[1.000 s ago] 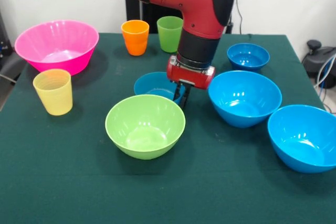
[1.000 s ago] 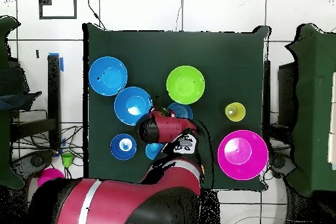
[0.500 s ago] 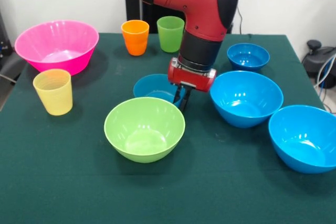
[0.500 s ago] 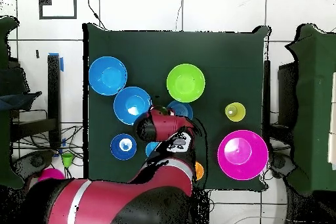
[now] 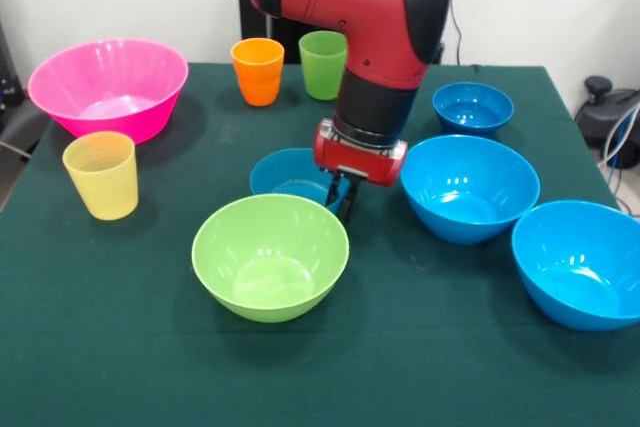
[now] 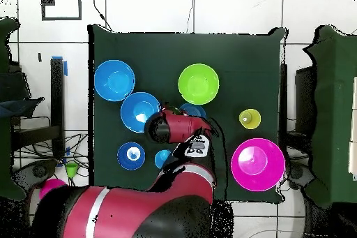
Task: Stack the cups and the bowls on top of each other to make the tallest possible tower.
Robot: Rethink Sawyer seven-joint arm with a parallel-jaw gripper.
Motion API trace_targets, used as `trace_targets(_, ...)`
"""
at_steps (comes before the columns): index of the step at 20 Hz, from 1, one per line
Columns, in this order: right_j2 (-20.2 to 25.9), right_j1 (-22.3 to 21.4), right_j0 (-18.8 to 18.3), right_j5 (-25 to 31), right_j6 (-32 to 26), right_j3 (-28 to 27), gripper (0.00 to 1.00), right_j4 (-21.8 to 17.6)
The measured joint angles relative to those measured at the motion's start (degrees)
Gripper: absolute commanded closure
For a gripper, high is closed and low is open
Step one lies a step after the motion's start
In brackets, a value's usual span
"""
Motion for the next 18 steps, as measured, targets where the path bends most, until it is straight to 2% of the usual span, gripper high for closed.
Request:
trace_targets(4,2.7,-0.3,-3.0,7.2,0.0,-2.9,1.00,0.0)
trace_targets(8,4.3,-0.3,-4.7,11.1,0.0,-5.0,1.00,-0.1)
trace_targets(18,5.9,-0.2,-6.3,12.4,0.0,-7.9,1.00,-3.3)
